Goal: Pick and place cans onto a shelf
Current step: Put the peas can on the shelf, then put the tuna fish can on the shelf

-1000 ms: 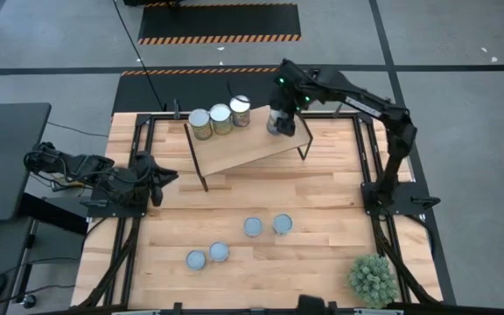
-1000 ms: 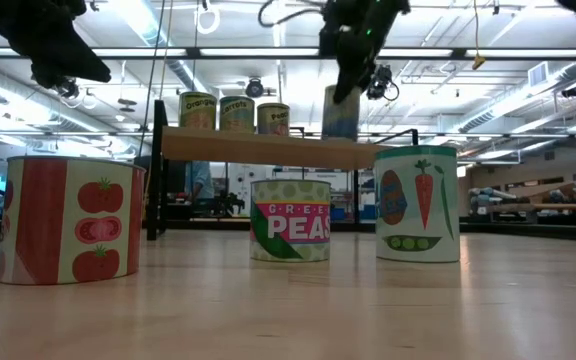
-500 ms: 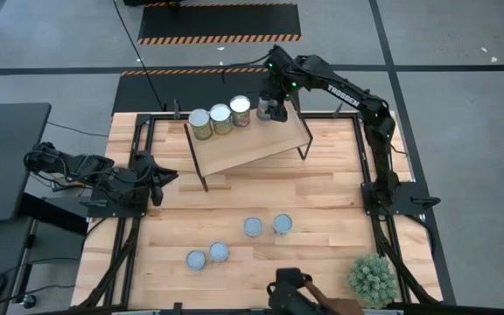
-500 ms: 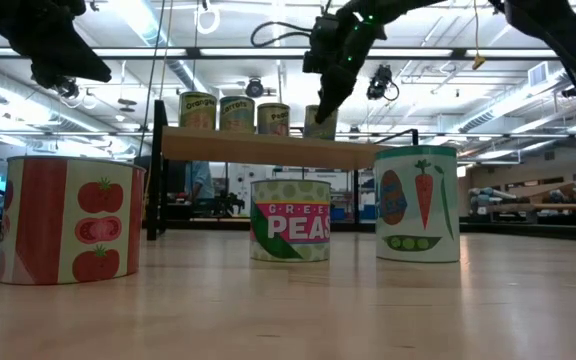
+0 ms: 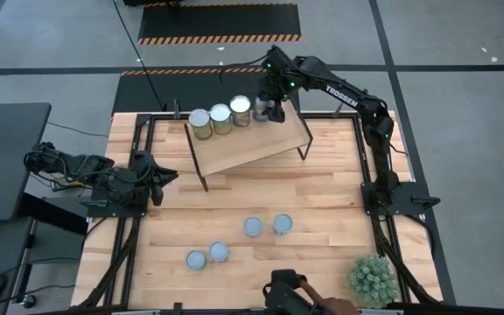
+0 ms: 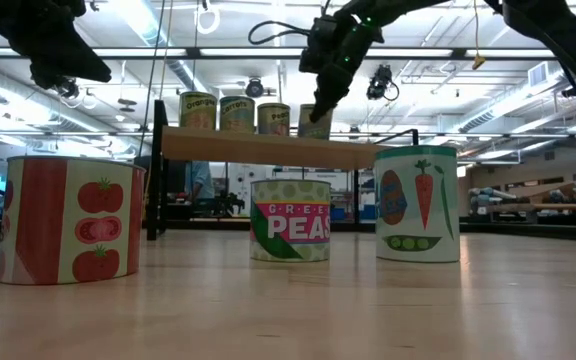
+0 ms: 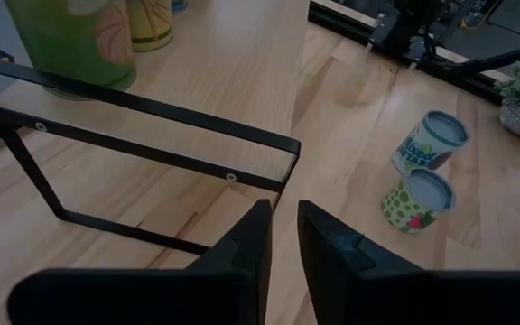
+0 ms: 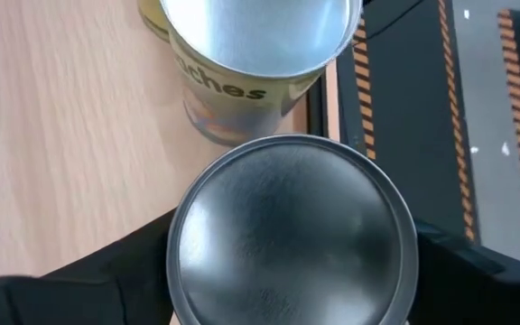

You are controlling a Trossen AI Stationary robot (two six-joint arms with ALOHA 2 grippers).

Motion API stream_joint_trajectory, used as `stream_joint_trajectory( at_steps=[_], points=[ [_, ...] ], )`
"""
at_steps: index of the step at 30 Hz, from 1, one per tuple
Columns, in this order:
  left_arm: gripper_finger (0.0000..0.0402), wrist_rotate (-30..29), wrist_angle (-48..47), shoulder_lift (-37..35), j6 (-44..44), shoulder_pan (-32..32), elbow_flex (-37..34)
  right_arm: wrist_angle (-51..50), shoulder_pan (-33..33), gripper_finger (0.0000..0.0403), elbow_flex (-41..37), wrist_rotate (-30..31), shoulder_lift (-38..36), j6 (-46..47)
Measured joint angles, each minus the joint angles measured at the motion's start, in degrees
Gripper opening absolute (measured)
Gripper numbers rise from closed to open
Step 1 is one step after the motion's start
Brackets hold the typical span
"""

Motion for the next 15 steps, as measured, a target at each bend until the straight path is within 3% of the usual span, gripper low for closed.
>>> stream_joint_trajectory(
  at_steps=[7, 15],
  points=[
    [0.0064, 0.0, 0.0, 0.0, -0.02, -0.01, 0.0, 0.09, 0.83, 0.0375, -0.26, -0.71, 0.31, 1.29],
    [0.0064, 0.79, 0.01, 0.0, -0.01, 0.0, 0.0, -1.56, 1.92, 0.0396, -0.2, 3.88, -0.49, 3.66]
  ],
)
